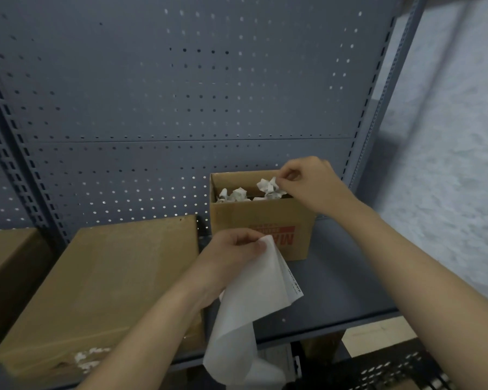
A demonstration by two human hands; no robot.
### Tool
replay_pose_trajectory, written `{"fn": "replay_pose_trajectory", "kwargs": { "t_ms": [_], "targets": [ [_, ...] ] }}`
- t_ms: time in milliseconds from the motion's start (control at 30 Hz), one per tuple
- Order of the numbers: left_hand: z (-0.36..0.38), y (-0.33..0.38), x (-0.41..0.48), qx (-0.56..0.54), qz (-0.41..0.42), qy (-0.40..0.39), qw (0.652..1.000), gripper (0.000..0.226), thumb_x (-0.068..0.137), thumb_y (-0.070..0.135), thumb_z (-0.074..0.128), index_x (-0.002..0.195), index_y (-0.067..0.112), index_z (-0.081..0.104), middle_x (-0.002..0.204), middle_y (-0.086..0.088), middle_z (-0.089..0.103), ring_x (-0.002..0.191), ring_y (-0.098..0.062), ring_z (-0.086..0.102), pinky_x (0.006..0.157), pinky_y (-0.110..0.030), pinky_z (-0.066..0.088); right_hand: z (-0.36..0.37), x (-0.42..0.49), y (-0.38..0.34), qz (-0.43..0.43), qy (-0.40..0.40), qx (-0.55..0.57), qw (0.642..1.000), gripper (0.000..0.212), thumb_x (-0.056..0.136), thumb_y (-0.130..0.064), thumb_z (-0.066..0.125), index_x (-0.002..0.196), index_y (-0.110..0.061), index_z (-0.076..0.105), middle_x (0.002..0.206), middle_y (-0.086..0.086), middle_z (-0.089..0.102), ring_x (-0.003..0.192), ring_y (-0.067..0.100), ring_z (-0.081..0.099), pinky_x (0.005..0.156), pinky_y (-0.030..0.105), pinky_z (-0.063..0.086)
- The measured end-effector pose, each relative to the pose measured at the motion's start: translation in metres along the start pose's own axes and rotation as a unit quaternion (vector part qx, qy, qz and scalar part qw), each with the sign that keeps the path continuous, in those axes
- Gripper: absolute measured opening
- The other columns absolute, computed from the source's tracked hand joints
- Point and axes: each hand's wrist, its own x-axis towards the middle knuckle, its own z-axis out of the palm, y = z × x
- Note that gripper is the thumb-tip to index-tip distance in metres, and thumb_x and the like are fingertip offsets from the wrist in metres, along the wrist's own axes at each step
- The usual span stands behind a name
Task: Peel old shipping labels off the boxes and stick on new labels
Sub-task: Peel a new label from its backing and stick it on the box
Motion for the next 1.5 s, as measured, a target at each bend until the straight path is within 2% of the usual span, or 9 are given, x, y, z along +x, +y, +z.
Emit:
{"fn": "replay_pose_trajectory", "kwargs": {
  "t_ms": [133, 233, 333, 500, 800, 967, 1233, 1367, 1500],
  "targets": [
    [0.004, -0.003, 0.002, -0.014, 0.016, 0.012, 1.0, 0.015, 0.094, 0.026, 0.065, 0.086, 0.026, 0.078, 0.099, 0.003, 0.074, 0.1, -0.021, 0.068, 0.097, -0.05, 0.053, -0.003, -0.024, -0.014, -0.008, -0.058, 0.022, 0.998, 0.014, 0.088, -0.022, 0.067, 0.075, -0.023, 0.073, 0.075, -0.012, 0.069, 0.073, -0.006, 0.061, 0.06, 0.004, 0.042],
    [0.007, -0.005, 0.003, -0.024, 0.037, 0.023, 0.999, 0.014, 0.095, 0.026, 0.064, 0.093, 0.024, 0.078, 0.099, 0.003, 0.074, 0.101, -0.021, 0.067, 0.099, -0.05, 0.051, 0.005, -0.042, -0.015, 0.004, -0.12, 0.041, 0.992, 0.017, 0.089, -0.03, 0.068, 0.077, -0.019, 0.075, 0.075, -0.002, 0.072, 0.071, 0.012, 0.066, 0.063, 0.018, 0.049],
    [0.009, -0.007, 0.003, -0.037, 0.065, 0.031, 0.997, 0.015, 0.095, 0.021, 0.063, 0.097, 0.021, 0.078, 0.098, 0.002, 0.075, 0.101, -0.018, 0.067, 0.102, -0.046, 0.05, 0.014, -0.058, -0.012, 0.013, -0.157, 0.041, 0.987, 0.018, 0.088, -0.039, 0.069, 0.082, -0.024, 0.076, 0.076, -0.007, 0.072, 0.075, 0.012, 0.067, 0.071, 0.029, 0.057],
    [0.014, -0.011, 0.005, -0.037, 0.08, 0.035, 0.995, 0.013, 0.094, 0.016, 0.064, 0.098, 0.016, 0.077, 0.095, 0.004, 0.076, 0.097, -0.012, 0.068, 0.098, -0.035, 0.051, 0.018, -0.071, -0.006, 0.037, -0.124, 0.071, 0.989, 0.015, 0.083, -0.04, 0.075, 0.089, -0.027, 0.077, 0.082, -0.015, 0.073, 0.08, -0.008, 0.065, 0.071, 0.011, 0.052],
    [0.016, -0.016, 0.008, -0.048, 0.066, 0.033, 0.996, 0.012, 0.093, 0.017, 0.067, 0.095, 0.019, 0.079, 0.096, 0.002, 0.076, 0.101, -0.019, 0.068, 0.097, -0.037, 0.052, 0.018, -0.075, -0.005, 0.058, -0.115, 0.086, 0.988, 0.012, 0.082, -0.038, 0.076, 0.081, -0.026, 0.076, 0.077, -0.013, 0.074, 0.075, -0.002, 0.068, 0.072, 0.017, 0.056],
    [0.017, -0.017, 0.008, -0.048, 0.063, 0.039, 0.996, 0.011, 0.092, 0.017, 0.068, 0.094, 0.019, 0.079, 0.095, 0.004, 0.076, 0.097, -0.013, 0.068, 0.096, -0.034, 0.052, 0.018, -0.077, -0.008, 0.066, -0.114, 0.094, 0.987, 0.011, 0.082, -0.036, 0.076, 0.079, -0.025, 0.077, 0.075, -0.013, 0.074, 0.074, -0.003, 0.067, 0.064, 0.006, 0.049],
    [0.02, -0.021, 0.008, -0.078, 0.041, 0.043, 0.995, 0.011, 0.091, 0.02, 0.07, 0.087, 0.016, 0.078, 0.091, -0.004, 0.075, 0.089, -0.015, 0.066, 0.091, -0.037, 0.051, 0.021, -0.079, -0.006, 0.065, -0.121, 0.103, 0.985, 0.012, 0.087, -0.024, 0.07, 0.079, -0.024, 0.078, 0.074, -0.018, 0.072, 0.074, -0.007, 0.066, 0.063, 0.005, 0.046],
    [0.02, -0.023, 0.009, -0.071, 0.032, 0.034, 0.996, 0.013, 0.091, 0.024, 0.069, 0.083, 0.022, 0.078, 0.092, 0.001, 0.074, 0.097, -0.018, 0.066, 0.095, -0.04, 0.052, 0.02, -0.079, -0.004, 0.069, -0.123, 0.102, 0.985, 0.013, 0.088, -0.021, 0.068, 0.08, -0.023, 0.078, 0.079, -0.016, 0.074, 0.078, -0.006, 0.066, 0.067, 0.004, 0.048],
    [0.02, -0.025, 0.009, -0.082, 0.027, 0.024, 0.996, 0.014, 0.092, 0.023, 0.067, 0.085, 0.02, 0.078, 0.098, -0.004, 0.074, 0.102, -0.026, 0.066, 0.101, -0.05, 0.049, 0.02, -0.08, -0.004, 0.074, -0.125, 0.1, 0.984, 0.013, 0.088, -0.025, 0.068, 0.079, -0.024, 0.077, 0.079, -0.015, 0.074, 0.08, -0.003, 0.068, 0.076, 0.017, 0.056]
  ]
}}
